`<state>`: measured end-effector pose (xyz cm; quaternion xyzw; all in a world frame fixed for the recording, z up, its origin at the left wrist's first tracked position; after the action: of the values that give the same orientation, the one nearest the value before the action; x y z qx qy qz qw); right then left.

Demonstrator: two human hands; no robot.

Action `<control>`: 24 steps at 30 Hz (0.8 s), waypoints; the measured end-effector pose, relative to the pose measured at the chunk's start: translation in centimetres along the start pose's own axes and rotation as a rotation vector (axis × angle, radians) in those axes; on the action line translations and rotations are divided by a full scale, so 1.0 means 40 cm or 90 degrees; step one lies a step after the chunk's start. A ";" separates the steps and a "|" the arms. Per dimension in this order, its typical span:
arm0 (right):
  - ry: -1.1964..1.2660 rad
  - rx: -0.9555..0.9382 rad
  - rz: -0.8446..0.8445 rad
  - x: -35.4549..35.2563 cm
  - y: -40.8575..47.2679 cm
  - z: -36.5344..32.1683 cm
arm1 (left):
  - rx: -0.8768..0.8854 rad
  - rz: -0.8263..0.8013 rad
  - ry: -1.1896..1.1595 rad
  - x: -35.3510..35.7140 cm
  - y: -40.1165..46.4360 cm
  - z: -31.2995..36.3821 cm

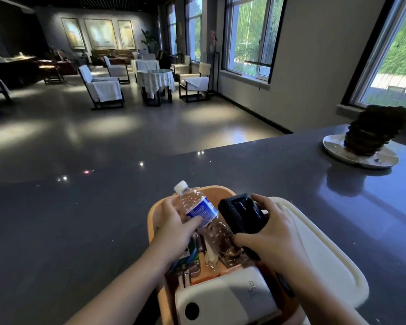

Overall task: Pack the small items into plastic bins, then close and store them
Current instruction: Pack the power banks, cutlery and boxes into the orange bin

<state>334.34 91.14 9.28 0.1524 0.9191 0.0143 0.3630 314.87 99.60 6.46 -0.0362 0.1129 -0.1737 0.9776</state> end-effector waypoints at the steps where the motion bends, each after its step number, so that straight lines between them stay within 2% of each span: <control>1: 0.001 0.004 0.001 0.001 0.000 0.003 | 0.054 0.040 0.099 -0.017 0.000 0.012; 3: 0.006 0.007 0.000 0.003 0.000 0.009 | 0.210 0.084 0.282 -0.034 0.004 0.050; 4: 0.008 0.008 -0.003 0.005 -0.002 0.011 | 0.288 0.075 0.370 -0.030 0.009 0.070; 6: 0.013 0.011 -0.006 0.009 -0.005 0.012 | 0.393 -0.016 0.587 0.000 0.033 0.093; 7: 0.014 0.012 -0.004 0.010 -0.006 0.012 | 0.407 -0.080 0.701 0.023 0.050 0.093; 9: 0.011 0.009 0.002 0.012 -0.009 0.013 | 0.366 -0.187 0.850 0.059 0.083 0.073; 11: 0.014 0.006 0.004 0.011 -0.013 0.016 | 0.330 -0.215 0.900 0.077 0.099 0.053; 24: 0.027 -0.005 -0.010 -0.010 0.009 -0.001 | 0.392 -0.064 0.906 0.047 0.037 0.068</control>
<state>334.69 91.38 9.60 0.1436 0.9276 0.0186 0.3443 317.74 100.42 8.55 0.3520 0.6585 -0.2229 0.6267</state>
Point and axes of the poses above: each hand's wrist, its own y-axis towards the middle knuckle, its own x-axis out of the palm, z = x × y, the point moved 4 cm from there along y, towards the middle knuckle, and after that the axes turned 9 degrees about -z, right-handed, at the moved point
